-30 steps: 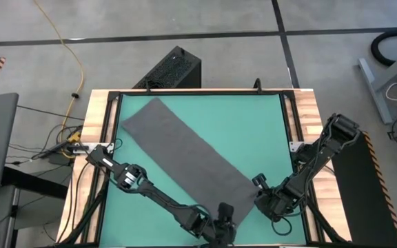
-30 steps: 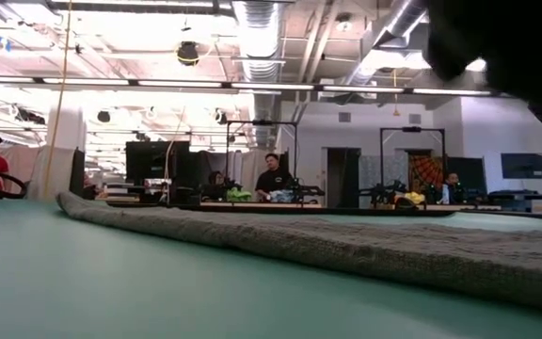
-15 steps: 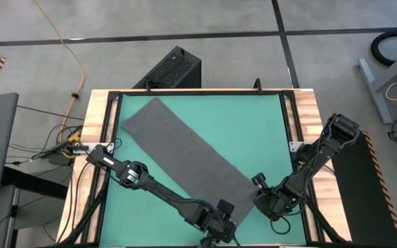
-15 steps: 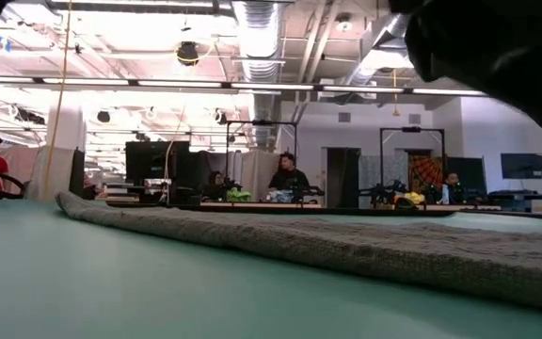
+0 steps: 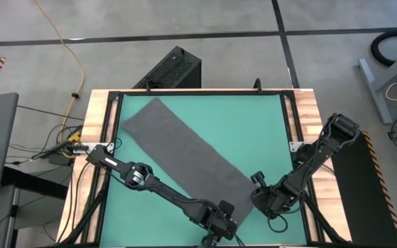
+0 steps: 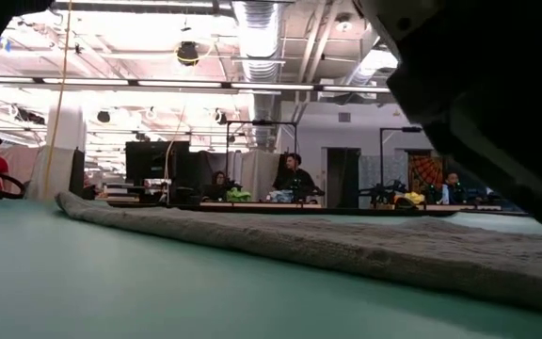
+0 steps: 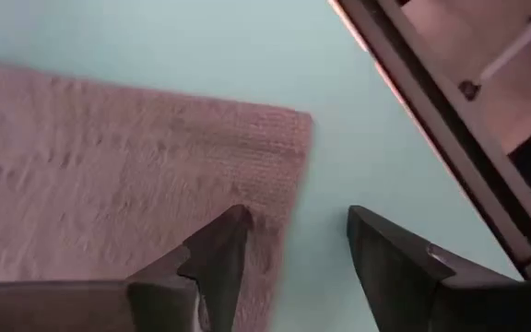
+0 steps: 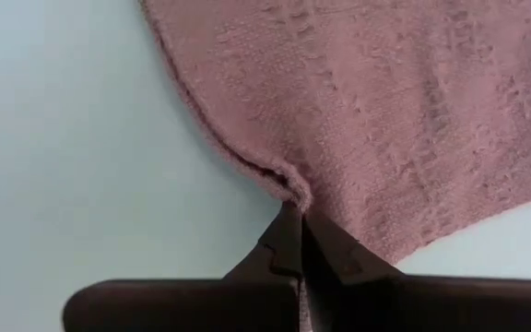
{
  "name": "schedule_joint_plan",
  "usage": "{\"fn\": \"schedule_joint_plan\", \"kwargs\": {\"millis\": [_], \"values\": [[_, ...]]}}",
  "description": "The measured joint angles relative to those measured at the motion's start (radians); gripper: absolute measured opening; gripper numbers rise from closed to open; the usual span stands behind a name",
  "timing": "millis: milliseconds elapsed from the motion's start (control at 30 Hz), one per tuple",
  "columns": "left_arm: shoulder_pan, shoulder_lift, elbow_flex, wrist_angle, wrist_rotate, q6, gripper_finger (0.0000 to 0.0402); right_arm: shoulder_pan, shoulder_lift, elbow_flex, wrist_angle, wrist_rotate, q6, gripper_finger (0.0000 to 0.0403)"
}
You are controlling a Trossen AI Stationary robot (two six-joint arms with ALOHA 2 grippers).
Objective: Roll towel into tight, uniform cylinder
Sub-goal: Roll the gray towel
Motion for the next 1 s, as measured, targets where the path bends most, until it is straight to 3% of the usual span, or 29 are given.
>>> {"fn": "schedule_joint_plan", "kwargs": {"millis": [100, 333, 567, 733, 1000], "values": [[0.002, 0.005, -0.004, -0.006, -0.013, -0.015, 0.0141, -0.004, 0.000, 0.000, 0.000, -0.001, 0.000, 0.0018], [0.018, 0.009, -0.005, 0.005, -0.046, -0.129, 0.0012, 0.009, 0.000, 0.000, -0.001, -0.033, 0.044, 0.0018], [0.013, -0.010, -0.004, 0.050, -0.058, -0.262, 0.0000, 0.086, 0.000, 0.000, -0.024, -0.064, 0.127, 0.0018], [-0.027, -0.028, -0.006, 0.145, -0.088, -0.375, 0.0000, 0.098, 0.000, 0.000, 0.008, -0.169, 0.164, 0.0017], [-0.120, -0.043, -0.006, 0.203, -0.344, -0.574, 0.0000, 0.037, -0.013, 0.000, 0.068, -0.348, 0.142, 0.0016]]}}
